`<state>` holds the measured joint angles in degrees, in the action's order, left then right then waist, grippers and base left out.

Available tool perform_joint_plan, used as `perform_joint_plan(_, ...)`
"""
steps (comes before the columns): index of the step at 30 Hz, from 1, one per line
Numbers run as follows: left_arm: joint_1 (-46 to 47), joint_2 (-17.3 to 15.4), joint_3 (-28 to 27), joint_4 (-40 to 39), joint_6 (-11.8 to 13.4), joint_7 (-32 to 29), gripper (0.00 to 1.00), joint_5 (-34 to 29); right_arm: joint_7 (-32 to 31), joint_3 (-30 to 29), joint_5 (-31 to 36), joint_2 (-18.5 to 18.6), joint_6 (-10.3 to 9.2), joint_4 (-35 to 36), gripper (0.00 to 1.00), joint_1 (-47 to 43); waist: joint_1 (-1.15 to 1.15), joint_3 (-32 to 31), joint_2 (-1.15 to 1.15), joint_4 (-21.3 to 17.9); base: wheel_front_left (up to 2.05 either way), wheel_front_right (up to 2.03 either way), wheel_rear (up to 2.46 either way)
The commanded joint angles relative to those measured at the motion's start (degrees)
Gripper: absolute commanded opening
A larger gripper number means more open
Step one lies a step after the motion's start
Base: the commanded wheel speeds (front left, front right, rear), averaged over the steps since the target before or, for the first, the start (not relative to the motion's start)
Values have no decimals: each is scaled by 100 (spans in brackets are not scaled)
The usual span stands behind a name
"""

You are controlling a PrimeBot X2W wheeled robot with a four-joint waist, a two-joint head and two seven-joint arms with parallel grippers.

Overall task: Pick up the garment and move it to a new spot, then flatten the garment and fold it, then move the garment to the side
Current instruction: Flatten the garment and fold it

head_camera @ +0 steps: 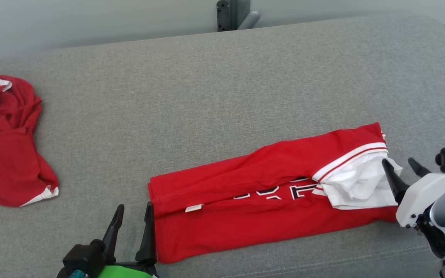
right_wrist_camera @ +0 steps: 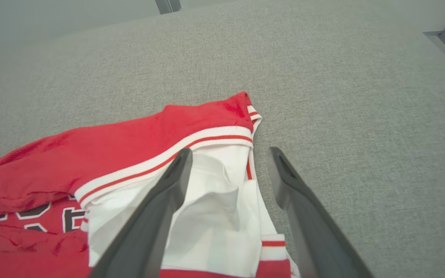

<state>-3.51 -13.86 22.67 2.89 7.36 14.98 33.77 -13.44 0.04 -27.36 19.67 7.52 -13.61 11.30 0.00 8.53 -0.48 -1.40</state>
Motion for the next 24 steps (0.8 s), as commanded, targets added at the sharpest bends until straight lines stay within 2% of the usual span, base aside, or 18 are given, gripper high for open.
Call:
perform_joint_plan(1,-123,141,-91,10,-103,23,100,-241,-59,16,242,-87,-6,-262,100,47,0,28,48,150,0,0,0)
perform_joint_plan(8,-201,555,-505,112,-472,22,100,-793,57,-214,905,-255,-6,-1136,100,198,0,177,48,445,0,0,0)
perform_joint_plan(14,-267,772,-870,129,-713,22,100,-1190,23,-198,1010,-288,-6,-1671,100,452,0,291,48,548,0,0,0)
perform_joint_plan(24,-277,1009,-1184,256,-1103,23,100,-1496,-342,298,278,-192,-5,-2407,100,623,0,248,48,643,0,0,0)
